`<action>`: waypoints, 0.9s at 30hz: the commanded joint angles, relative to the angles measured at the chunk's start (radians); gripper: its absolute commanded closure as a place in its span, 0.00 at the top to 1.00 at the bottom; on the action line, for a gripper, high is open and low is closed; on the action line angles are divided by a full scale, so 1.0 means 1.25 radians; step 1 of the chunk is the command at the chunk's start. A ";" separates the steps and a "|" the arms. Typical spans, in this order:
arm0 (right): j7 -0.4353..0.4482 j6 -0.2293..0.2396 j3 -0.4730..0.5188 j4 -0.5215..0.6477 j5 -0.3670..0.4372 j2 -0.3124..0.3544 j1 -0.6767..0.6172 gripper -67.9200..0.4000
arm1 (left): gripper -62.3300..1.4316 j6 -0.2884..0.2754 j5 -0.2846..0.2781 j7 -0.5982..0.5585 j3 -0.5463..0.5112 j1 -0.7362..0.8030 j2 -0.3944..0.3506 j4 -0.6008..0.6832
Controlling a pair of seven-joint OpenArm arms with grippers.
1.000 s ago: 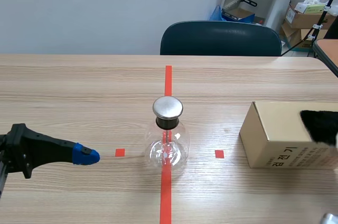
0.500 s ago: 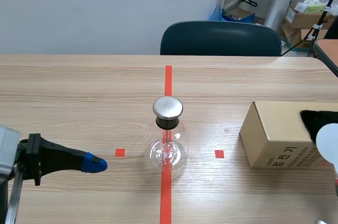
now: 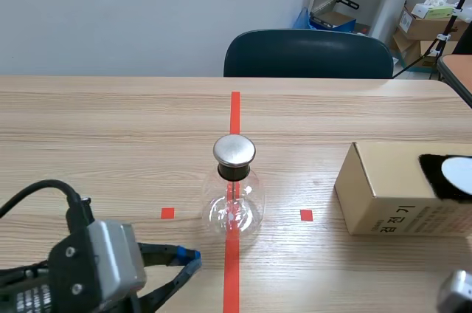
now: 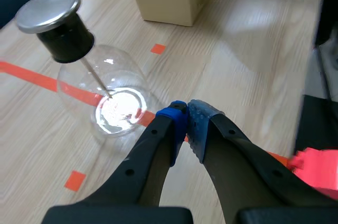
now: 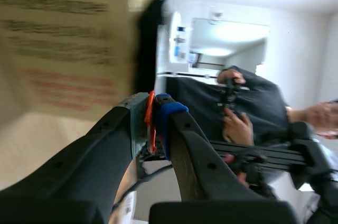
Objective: Do the electroscope experiment
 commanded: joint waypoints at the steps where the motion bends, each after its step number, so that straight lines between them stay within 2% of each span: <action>1: -0.012 -0.046 -0.005 0.051 0.021 0.010 0.002 0.03 | 0.04 0.005 0.013 -0.013 -0.002 -0.013 0.028 -0.016; 4: -0.048 -0.029 -0.030 0.120 0.034 0.011 -0.002 0.03 | 0.04 0.007 0.014 -0.013 0.005 -0.045 0.060 -0.060; 9: -0.128 -0.009 -0.104 0.220 0.032 0.011 -0.009 0.03 | 0.04 0.007 0.010 -0.014 0.063 -0.128 0.069 -0.118; 15: -0.251 -0.013 -0.221 0.258 -0.057 0.011 -0.008 0.03 | 0.04 0.021 -0.031 -0.014 0.131 -0.221 0.102 -0.212; 19: -0.322 -0.046 -0.303 0.258 -0.116 0.011 -0.008 0.03 | 0.04 0.027 -0.058 -0.014 0.146 -0.266 0.121 -0.268; 21: -0.353 -0.046 -0.341 0.258 -0.148 0.011 -0.008 0.03 | 0.04 0.031 -0.066 -0.013 0.147 -0.282 0.127 -0.292; 23: -0.384 -0.046 -0.375 0.258 -0.178 0.011 -0.008 0.03 | 0.04 0.031 -0.081 -0.013 0.147 -0.295 0.125 -0.309; 27: -0.424 -0.046 -0.432 0.257 -0.225 0.011 -0.008 0.03 | 0.04 0.021 -0.083 -0.021 0.147 -0.305 0.103 -0.329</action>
